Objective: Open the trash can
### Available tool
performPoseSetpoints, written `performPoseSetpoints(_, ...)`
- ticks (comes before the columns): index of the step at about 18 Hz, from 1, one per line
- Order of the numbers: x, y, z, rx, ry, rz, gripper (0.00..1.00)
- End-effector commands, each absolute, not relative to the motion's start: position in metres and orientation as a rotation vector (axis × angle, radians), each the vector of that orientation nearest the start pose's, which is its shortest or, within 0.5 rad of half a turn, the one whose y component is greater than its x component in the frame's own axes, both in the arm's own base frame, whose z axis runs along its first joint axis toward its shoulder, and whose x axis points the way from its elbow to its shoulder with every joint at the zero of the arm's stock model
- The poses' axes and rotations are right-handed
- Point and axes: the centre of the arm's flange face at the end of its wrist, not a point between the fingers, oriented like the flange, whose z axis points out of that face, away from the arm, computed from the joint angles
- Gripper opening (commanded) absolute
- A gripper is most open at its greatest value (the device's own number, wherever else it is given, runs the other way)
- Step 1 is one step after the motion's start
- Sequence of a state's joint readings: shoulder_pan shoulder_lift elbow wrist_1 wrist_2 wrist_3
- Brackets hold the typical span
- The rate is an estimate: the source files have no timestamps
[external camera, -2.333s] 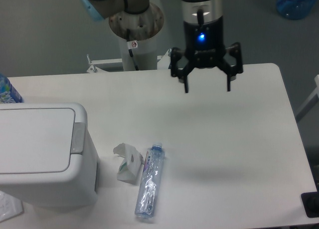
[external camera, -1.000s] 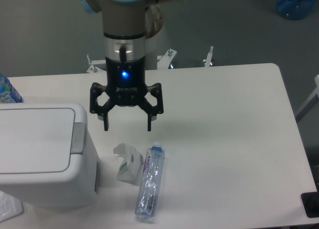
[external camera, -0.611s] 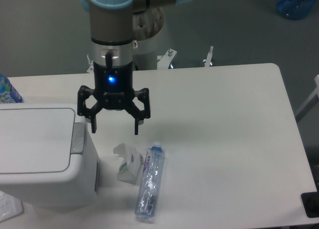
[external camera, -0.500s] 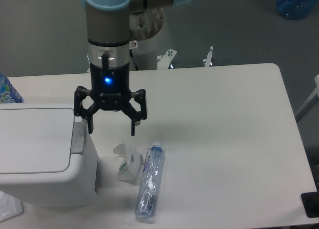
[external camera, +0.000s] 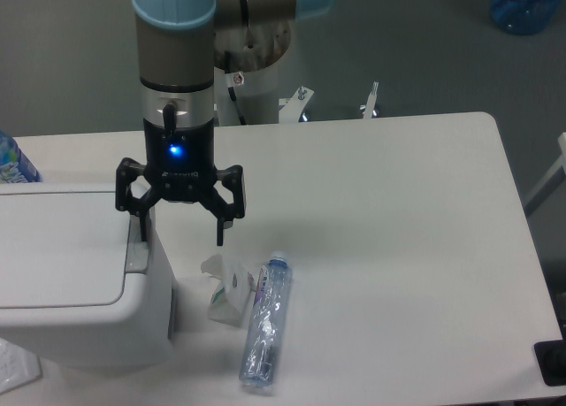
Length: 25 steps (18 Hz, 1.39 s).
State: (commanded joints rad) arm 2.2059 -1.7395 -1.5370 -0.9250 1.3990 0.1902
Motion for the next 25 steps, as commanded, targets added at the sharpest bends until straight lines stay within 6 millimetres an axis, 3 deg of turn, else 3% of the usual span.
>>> performPoseSetpoints(18,-0.234,0.575,0.479,-2.576,-0.517,0.057,1.0)
performPoseSetpoints(25,-0.234,0.574,0.485,-2.565,-0.517,0.06,1.0)
